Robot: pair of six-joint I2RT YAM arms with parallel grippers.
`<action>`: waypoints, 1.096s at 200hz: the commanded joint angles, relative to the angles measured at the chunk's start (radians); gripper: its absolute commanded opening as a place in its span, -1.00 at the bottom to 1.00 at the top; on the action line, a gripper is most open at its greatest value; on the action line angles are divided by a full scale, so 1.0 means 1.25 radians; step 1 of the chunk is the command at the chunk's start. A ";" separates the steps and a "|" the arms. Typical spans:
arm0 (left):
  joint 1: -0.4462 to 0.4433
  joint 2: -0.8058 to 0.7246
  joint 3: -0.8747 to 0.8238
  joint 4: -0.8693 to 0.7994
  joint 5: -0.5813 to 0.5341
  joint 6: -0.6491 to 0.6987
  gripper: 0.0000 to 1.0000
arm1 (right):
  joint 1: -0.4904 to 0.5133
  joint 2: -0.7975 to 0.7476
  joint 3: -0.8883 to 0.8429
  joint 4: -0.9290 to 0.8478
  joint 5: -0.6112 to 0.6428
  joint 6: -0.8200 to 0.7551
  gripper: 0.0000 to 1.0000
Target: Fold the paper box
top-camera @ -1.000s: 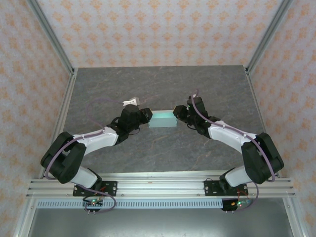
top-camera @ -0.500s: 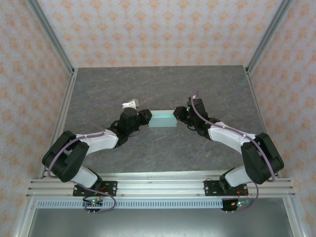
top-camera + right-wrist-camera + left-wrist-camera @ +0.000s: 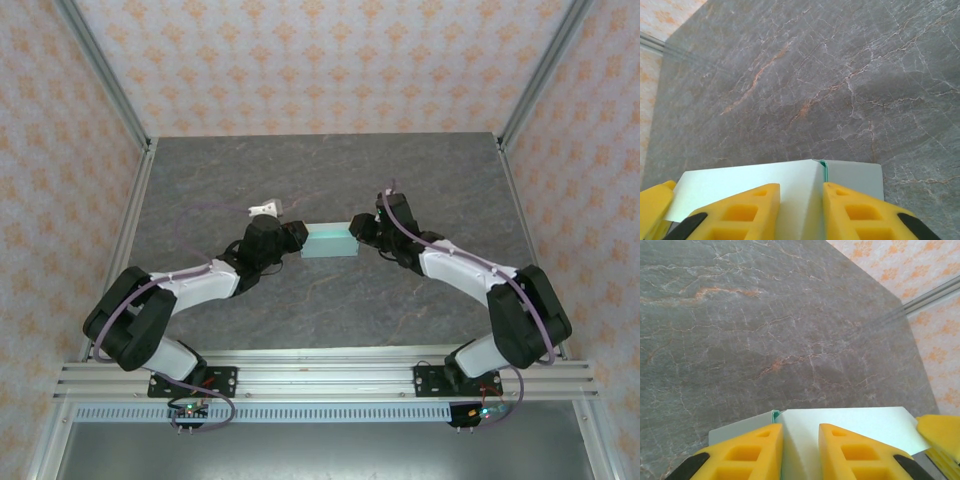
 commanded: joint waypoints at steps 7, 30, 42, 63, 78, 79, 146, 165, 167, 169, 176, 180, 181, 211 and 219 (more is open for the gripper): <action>0.000 0.017 0.013 -0.273 -0.063 0.067 -0.49 | 0.005 0.053 0.015 -0.245 0.048 -0.069 -0.43; 0.000 0.020 0.022 -0.294 -0.081 0.084 -0.48 | 0.007 0.053 0.039 -0.286 0.077 -0.097 -0.37; 0.000 0.023 0.025 -0.302 -0.083 0.091 -0.48 | 0.006 0.052 0.049 -0.301 0.085 -0.110 -0.33; -0.002 0.027 0.035 -0.315 -0.082 0.102 -0.46 | 0.006 0.052 0.066 -0.319 0.096 -0.128 -0.29; -0.002 0.031 0.042 -0.322 -0.079 0.107 -0.45 | 0.006 0.061 0.076 -0.328 0.099 -0.133 -0.28; -0.002 0.031 0.042 -0.323 -0.079 0.107 -0.44 | 0.006 0.061 0.077 -0.329 0.098 -0.133 -0.28; -0.001 0.039 0.062 -0.369 -0.060 0.111 -0.25 | 0.003 0.079 0.047 -0.308 0.067 -0.118 -0.27; -0.001 0.042 0.057 -0.367 -0.054 0.109 -0.24 | -0.002 0.081 0.028 -0.297 0.051 -0.113 -0.27; -0.001 0.043 0.056 -0.366 -0.053 0.108 -0.24 | -0.002 0.083 0.025 -0.296 0.049 -0.113 -0.27; -0.001 0.044 0.055 -0.365 -0.051 0.108 -0.24 | -0.003 0.084 0.024 -0.294 0.047 -0.112 -0.27; -0.001 0.049 0.054 -0.362 -0.047 0.106 -0.27 | -0.005 0.088 0.018 -0.287 0.040 -0.109 -0.28; -0.001 0.052 0.052 -0.359 -0.044 0.105 -0.29 | -0.004 0.090 0.013 -0.284 0.037 -0.107 -0.28; -0.002 0.053 0.051 -0.359 -0.043 0.105 -0.30 | -0.005 0.091 0.012 -0.282 0.035 -0.107 -0.28; -0.001 0.080 0.025 -0.322 -0.012 0.088 -0.39 | -0.007 0.103 -0.015 -0.259 0.019 -0.095 -0.32; -0.002 0.089 0.017 -0.317 -0.007 0.083 -0.40 | -0.008 0.104 -0.023 -0.253 0.019 -0.092 -0.32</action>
